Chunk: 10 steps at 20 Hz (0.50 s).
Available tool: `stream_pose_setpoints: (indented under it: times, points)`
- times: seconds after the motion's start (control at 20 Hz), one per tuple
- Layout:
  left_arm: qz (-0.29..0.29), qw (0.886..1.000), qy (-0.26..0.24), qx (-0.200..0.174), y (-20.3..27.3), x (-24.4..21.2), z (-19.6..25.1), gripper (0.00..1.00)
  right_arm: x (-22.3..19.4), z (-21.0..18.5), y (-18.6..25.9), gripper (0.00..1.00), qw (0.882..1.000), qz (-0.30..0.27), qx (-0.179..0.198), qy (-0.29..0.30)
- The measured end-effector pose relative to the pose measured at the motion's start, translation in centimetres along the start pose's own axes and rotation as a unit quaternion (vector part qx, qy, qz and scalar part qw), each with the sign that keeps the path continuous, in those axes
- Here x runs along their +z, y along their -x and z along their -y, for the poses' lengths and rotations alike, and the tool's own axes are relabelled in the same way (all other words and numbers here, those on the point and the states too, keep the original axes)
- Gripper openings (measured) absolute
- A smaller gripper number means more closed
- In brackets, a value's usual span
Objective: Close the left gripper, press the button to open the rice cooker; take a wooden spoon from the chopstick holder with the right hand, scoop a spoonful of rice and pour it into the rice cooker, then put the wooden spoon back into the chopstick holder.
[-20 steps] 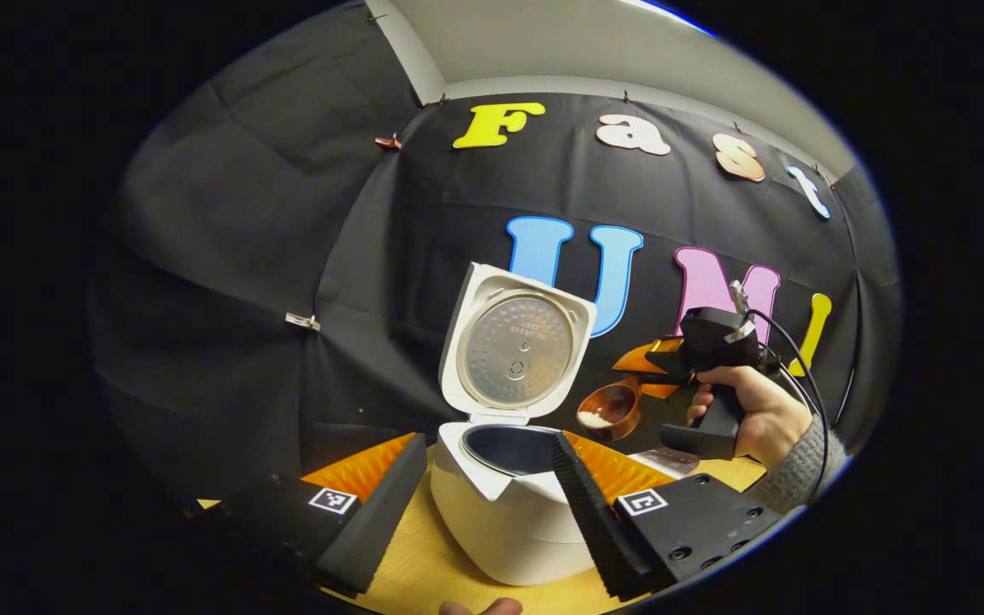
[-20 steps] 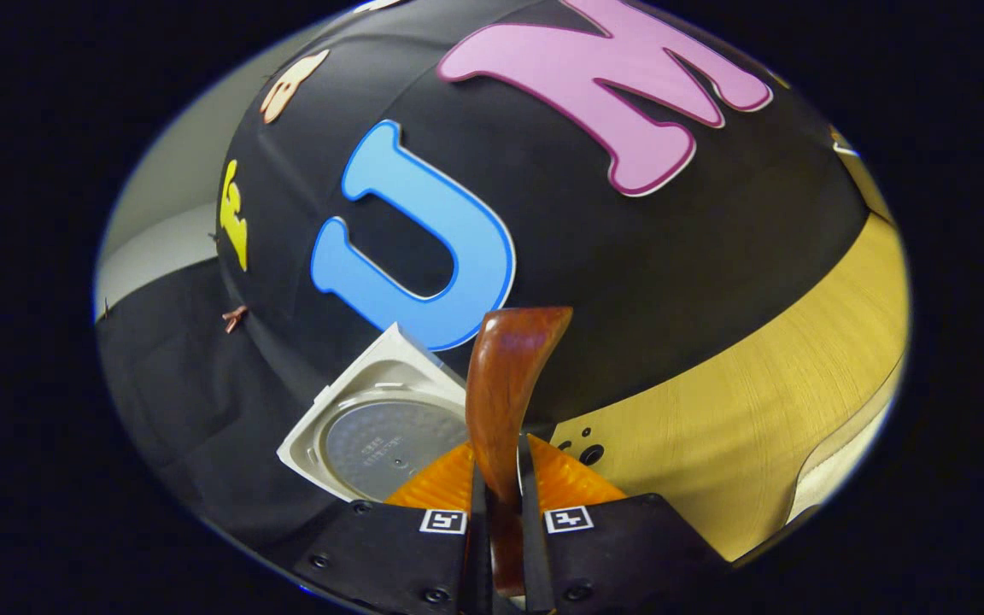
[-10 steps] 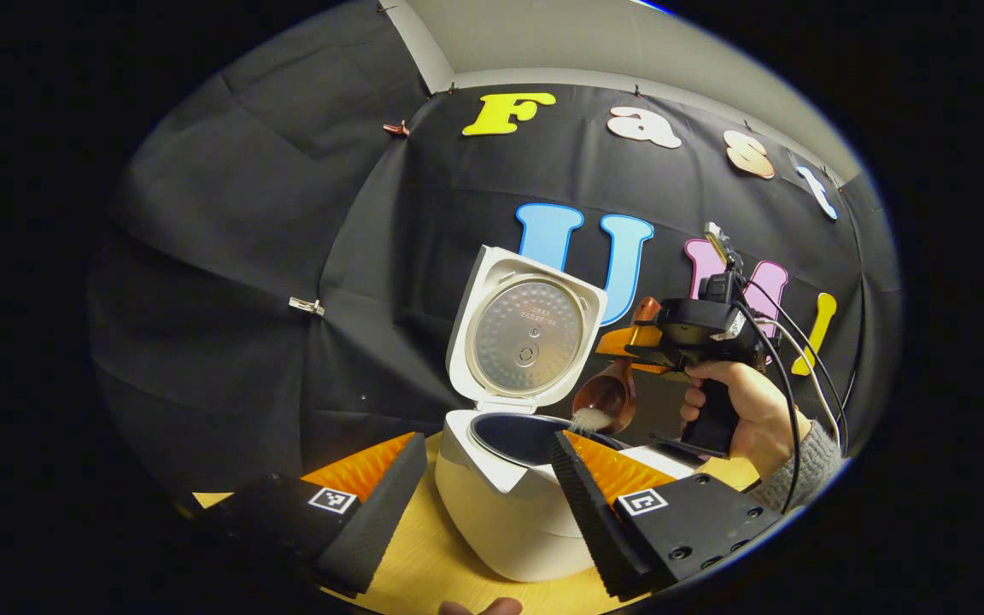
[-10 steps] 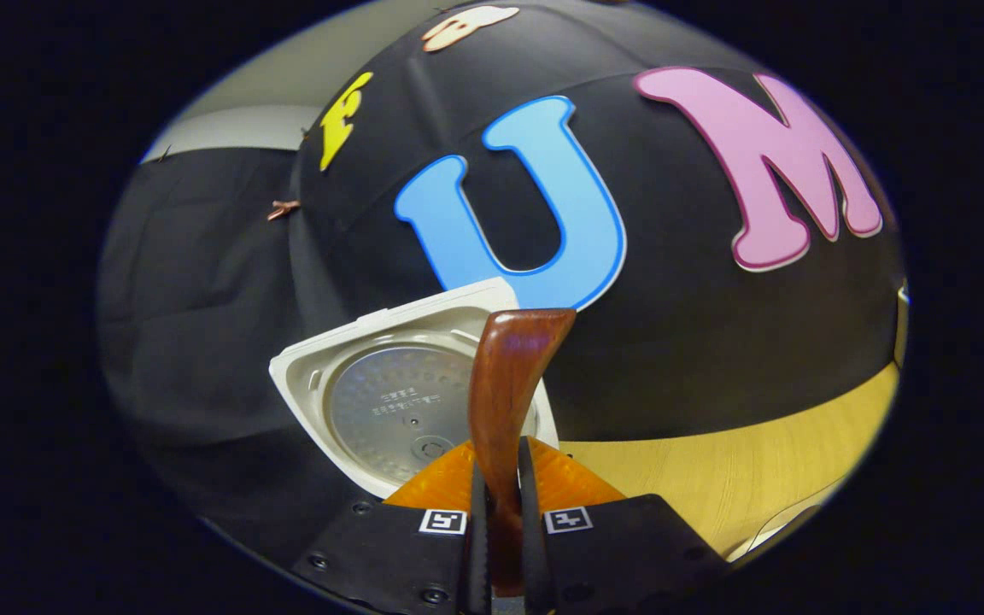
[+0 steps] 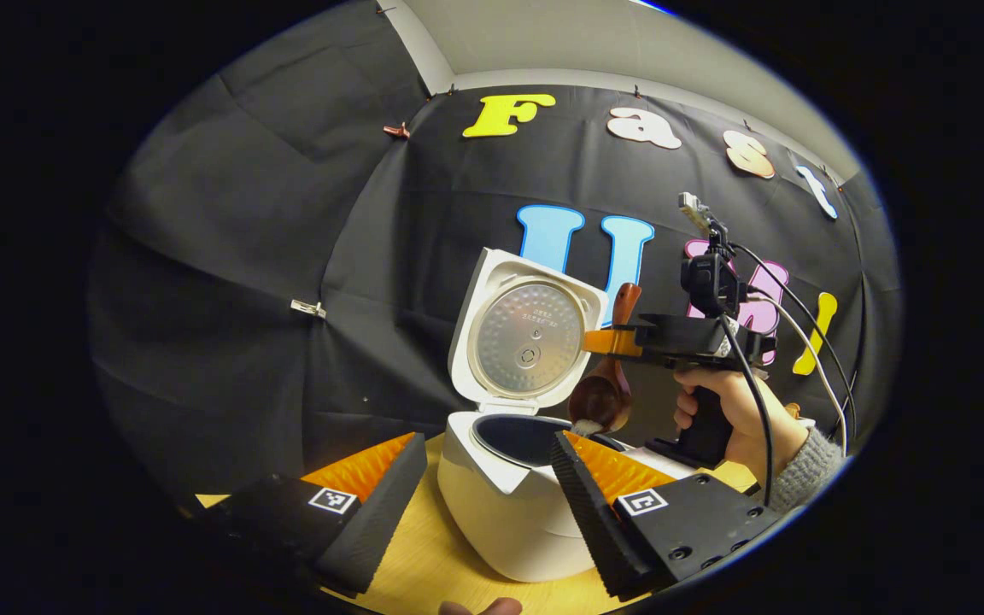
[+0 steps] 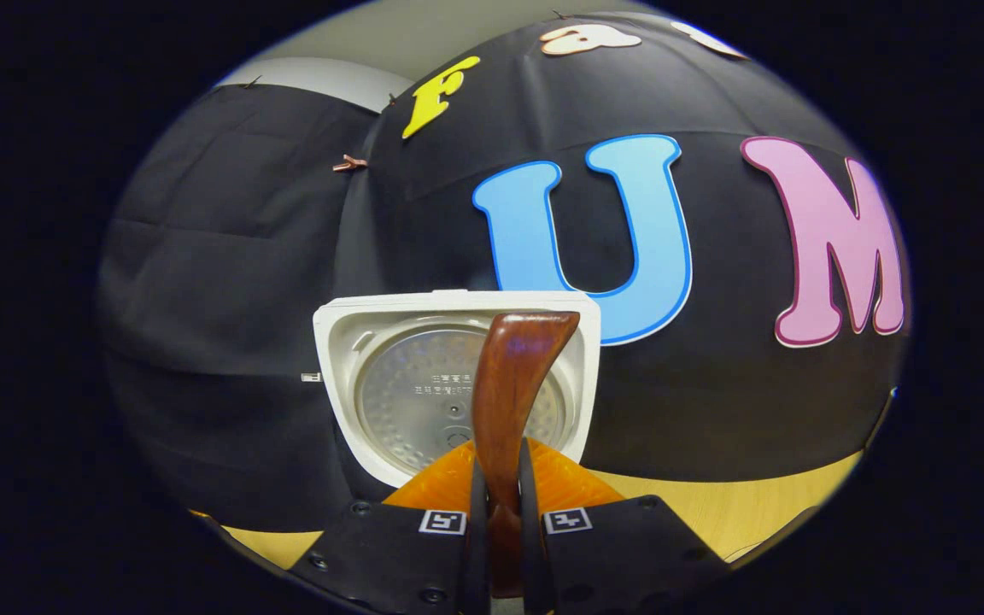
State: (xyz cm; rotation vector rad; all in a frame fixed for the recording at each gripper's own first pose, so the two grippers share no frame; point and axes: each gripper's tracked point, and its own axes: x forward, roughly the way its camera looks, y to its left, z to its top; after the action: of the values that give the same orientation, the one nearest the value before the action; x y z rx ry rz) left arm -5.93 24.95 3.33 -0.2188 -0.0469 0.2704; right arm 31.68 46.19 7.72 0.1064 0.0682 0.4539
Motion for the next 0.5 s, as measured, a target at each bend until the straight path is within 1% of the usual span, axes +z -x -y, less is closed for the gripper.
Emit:
stream_pose_setpoints:
  times: [0.1, 0.2, 0.4, 0.5]
  points:
    - [-0.001, 1.000, 0.000, -0.001, 0.0, 0.0, 0.0, 0.95, 0.2, -0.8, 0.1, 0.18, 1.000, 0.007, 0.011, 0.021]
    - [0.000, 1.000, -0.001, 0.000, 0.0, 0.0, 0.0, 0.95, 0.8, -1.8, 0.3, 0.18, 0.998, 0.020, 0.018, 0.054]
    - [-0.002, 1.000, -0.001, -0.001, 0.1, 0.0, 0.1, 0.95, 0.9, -4.3, 0.7, 0.18, 0.989, 0.037, 0.030, 0.138]
    - [0.000, 1.000, -0.001, 0.000, 0.1, 0.1, 0.0, 0.95, 0.8, -4.8, 0.8, 0.18, 0.986, 0.038, 0.033, 0.158]
